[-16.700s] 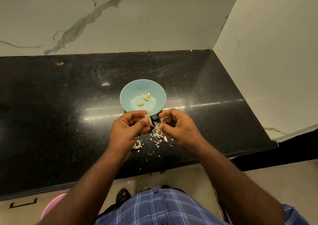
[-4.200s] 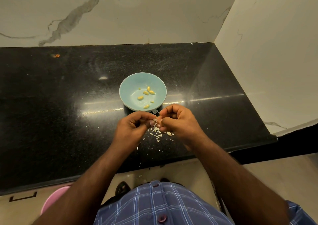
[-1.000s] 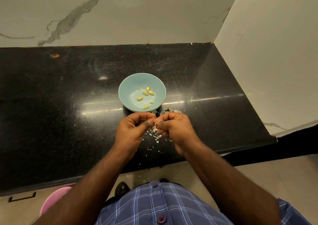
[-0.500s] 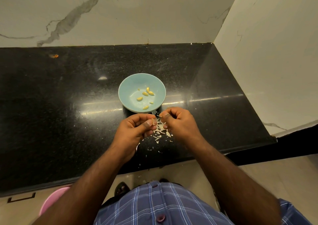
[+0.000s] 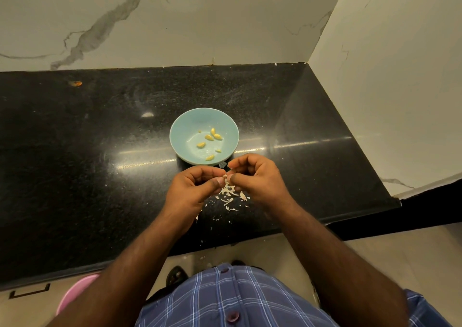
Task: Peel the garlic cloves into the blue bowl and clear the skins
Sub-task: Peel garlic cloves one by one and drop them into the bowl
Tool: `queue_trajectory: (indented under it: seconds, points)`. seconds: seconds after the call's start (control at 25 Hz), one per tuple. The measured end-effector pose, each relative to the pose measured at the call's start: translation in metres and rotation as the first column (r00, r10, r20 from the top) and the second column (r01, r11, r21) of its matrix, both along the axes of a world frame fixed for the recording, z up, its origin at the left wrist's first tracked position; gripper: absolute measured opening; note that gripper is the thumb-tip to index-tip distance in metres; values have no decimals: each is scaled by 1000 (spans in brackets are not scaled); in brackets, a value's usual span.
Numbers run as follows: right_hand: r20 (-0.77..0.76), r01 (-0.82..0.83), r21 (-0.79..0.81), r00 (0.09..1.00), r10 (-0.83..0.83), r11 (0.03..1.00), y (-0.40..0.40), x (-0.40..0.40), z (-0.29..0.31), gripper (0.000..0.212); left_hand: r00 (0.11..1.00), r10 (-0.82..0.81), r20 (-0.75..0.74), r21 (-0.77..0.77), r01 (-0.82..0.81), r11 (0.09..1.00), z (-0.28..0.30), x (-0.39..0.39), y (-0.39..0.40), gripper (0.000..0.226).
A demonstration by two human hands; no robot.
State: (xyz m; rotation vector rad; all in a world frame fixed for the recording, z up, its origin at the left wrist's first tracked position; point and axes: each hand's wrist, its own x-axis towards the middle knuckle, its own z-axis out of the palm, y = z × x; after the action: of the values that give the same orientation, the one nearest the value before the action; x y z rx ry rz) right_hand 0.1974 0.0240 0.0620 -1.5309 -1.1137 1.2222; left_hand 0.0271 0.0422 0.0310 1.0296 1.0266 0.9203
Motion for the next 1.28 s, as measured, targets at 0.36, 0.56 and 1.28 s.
queue_trajectory:
  seconds: [0.36,0.56,1.28]
  points:
    - [71,28,60,997,-32,998,-2,-7,-7,18,990,21,-138,181,5,983,1,1,0,18]
    - [97,42,67,994,-48,997,-1,-9,-6,13,993,44,-105,206,-21,978,0,5,-2,21]
    - [-90,36,46,995,-32,998,6,-2,-2,20,999,53,-6,103,-52,993,-5,9,3,24]
